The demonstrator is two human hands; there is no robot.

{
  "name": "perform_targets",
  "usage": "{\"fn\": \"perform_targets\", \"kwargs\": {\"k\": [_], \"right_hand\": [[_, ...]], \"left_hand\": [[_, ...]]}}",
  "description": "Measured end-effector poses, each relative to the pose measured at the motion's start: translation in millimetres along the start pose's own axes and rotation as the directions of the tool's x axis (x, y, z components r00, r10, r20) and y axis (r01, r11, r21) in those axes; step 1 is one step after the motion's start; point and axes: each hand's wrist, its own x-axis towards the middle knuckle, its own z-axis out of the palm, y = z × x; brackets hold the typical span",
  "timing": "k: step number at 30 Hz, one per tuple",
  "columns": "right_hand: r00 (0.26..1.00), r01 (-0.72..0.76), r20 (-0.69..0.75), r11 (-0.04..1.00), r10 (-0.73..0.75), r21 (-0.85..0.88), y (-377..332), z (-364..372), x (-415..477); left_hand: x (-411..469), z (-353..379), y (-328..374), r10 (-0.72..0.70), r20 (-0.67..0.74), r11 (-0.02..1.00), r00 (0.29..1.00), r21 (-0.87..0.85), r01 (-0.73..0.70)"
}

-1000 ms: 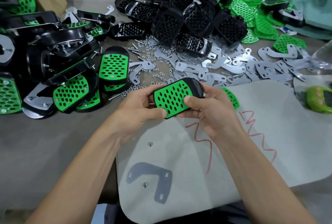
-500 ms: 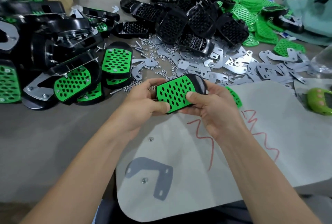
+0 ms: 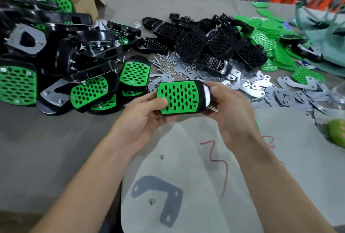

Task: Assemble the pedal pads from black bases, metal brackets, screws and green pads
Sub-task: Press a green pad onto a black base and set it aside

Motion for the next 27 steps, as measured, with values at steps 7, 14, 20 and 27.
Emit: {"fn": "perform_targets", "kwargs": {"k": [7, 14, 20, 27], "right_hand": [[0.974, 0.222, 0.179, 0.707, -0.136, -0.672, -28.9, 44.7, 100.0], [0.897, 0.441, 0.435, 0.121, -0.073, -0.889, -13.8, 98.9, 149.4], [0.829, 0.525, 0.545, -0.16, -0.127, -0.836, -7.3, 114.5, 147.5], [0.927, 0.372, 0.319, 0.377, -0.197, -0.848, -32.6, 86.0, 131.6]], "left_hand": [[2.8, -2.6, 1.1, 0.071, -0.169, 0.997, 0.983, 0.012, -0.07], [2.9, -5.3, -0.8, 0.071, -0.172, 0.996, 0.982, 0.072, -0.06], [3.6, 1.5, -3.4, 0.045, -0.123, 0.988, 0.991, 0.155, -0.026], [4.0, 3.2, -5.7, 0.052, -0.131, 0.951, 0.99, 0.309, -0.01]]}}
